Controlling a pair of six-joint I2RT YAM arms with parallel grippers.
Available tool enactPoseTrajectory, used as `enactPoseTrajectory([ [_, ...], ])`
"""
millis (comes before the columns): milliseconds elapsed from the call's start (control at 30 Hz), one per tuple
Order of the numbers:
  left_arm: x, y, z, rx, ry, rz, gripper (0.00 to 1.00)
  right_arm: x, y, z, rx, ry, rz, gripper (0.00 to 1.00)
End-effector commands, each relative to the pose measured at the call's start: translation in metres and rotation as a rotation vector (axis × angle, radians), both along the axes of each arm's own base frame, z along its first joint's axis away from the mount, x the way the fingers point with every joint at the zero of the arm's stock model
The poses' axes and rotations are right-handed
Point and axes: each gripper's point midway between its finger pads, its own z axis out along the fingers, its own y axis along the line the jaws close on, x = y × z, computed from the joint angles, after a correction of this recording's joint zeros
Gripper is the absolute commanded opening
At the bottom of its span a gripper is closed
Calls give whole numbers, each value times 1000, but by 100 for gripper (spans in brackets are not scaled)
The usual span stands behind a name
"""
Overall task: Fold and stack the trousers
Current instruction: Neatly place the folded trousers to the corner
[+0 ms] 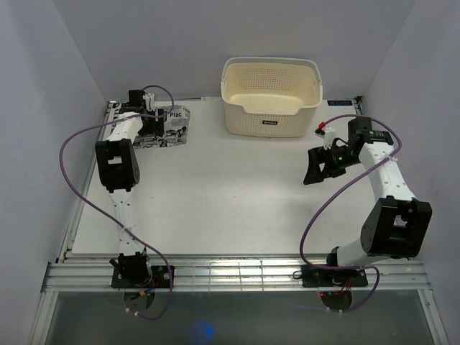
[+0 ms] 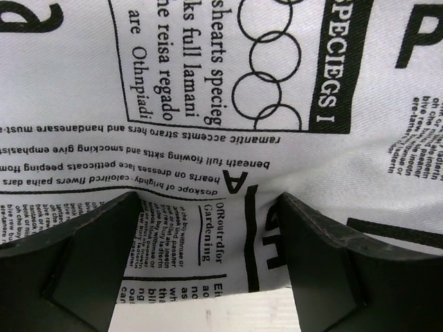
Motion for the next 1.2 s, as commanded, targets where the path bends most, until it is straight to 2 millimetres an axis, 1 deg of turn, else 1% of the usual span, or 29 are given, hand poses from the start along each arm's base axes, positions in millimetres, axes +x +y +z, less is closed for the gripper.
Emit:
enactPoseTrajectory([
  [0, -31, 27, -71, 46, 194, -17, 91, -2, -3, 7, -8, -24, 1, 90],
  [33, -22, 30, -65, 56, 171, -9, 91, -2, -3, 8, -12, -24, 0, 90],
  [67, -21, 32, -71, 61, 179, -8, 91, -3, -4, 8, -15, -25, -1, 90],
  [133, -12, 34, -66, 67, 152, -10, 91, -3, -5, 9, -20, -29, -4, 90],
  [200, -9, 33, -68, 67, 150, -10, 91, -4, -4, 9, -18, -26, -6, 90],
  [233, -6, 34, -66, 69, 140, 0, 91, -4, -4, 10, -18, -27, -7, 90],
  [333, -5, 37, -72, 77, 147, 14, 90, -4, -4, 10, -15, -25, -11, 90],
  [367, -2, 39, -69, 81, 135, 21, 91, -4, -4, 10, -13, -24, -12, 90],
  [433, -1, 42, -75, 80, 144, 39, 90, -3, -4, 10, -14, -22, -14, 90],
  [467, 3, 44, -71, 80, 135, 51, 90, -3, -4, 10, -17, -21, -14, 90],
  [533, 3, 47, -80, 91, 149, 67, 90, -3, -5, 10, -19, -19, -16, 90],
  [767, 4, 59, -90, 98, 156, 104, 90, -5, -5, 6, -22, -10, -16, 90],
  [867, 7, 65, -87, 102, 142, 93, 92, -6, -5, 5, -20, -7, -16, 90],
  [967, 13, 65, -82, 115, 116, 57, 94, -6, -4, 5, -15, -4, -16, 90],
  [1033, 18, 61, -75, 102, 94, 30, 95, -7, -3, 4, -10, 1, -16, 90],
  [1167, 28, 62, -58, 122, 46, 0, 98, -9, 0, 2, 12, 13, -18, 90],
])
